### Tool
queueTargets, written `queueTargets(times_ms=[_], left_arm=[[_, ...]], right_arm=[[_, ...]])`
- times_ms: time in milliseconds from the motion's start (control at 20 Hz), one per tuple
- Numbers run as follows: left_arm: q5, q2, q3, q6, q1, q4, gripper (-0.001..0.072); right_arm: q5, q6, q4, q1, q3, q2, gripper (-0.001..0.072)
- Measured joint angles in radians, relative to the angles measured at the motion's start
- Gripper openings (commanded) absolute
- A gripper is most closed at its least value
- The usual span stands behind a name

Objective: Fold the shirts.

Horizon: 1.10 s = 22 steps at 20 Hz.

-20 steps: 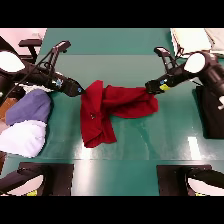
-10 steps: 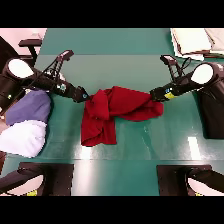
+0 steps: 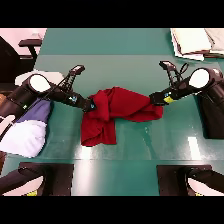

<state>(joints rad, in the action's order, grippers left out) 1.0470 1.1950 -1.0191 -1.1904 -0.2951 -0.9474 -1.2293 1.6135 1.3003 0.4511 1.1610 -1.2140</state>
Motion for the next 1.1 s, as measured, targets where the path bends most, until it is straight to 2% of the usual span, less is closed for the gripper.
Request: queueTargets(times_ms=[50, 100, 150, 200, 400, 600, 850, 1100], left_arm=[[-0.005, 0.000, 0.002, -0.005, -0.003, -0.013, 0.0362], [-0.011, 0.000, 0.004, -0.008, -0.005, -0.024, 0.0232], [-0.016, 0.000, 0.005, -0.010, -0.007, -0.034, 0.0152], [-0.019, 0.000, 0.006, -0.012, -0.008, -0.039, 0.0029], [-0.016, -0.003, -0.001, -0.013, 0.003, -0.056, 0.0025], [0.062, -0.048, -0.093, -0.015, 0.107, -0.072, 0.0025], [0.134, -0.174, -0.320, -0.015, 0.270, -0.080, 0.0025], [0.180, -0.274, -0.605, -0.015, 0.325, -0.072, 0.0025]], right_arm=[[0.002, 0.000, 0.000, 0.000, -0.001, 0.000, 0.0015], [0.003, 0.001, 0.000, 0.000, -0.002, 0.000, 0.0014], [0.005, 0.003, 0.000, 0.000, -0.002, 0.000, 0.0015], [0.008, 0.006, 0.000, 0.000, -0.002, 0.000, 0.0015], [0.014, 0.015, 0.002, -0.004, 0.008, 0.000, 0.0014], [-0.037, 0.008, 0.008, -0.050, 0.095, 0.004, 0.0014], [-0.094, -0.018, 0.013, -0.140, 0.275, 0.070, 0.0014], [-0.111, -0.044, 0.011, -0.190, 0.482, 0.206, 0.0014]])
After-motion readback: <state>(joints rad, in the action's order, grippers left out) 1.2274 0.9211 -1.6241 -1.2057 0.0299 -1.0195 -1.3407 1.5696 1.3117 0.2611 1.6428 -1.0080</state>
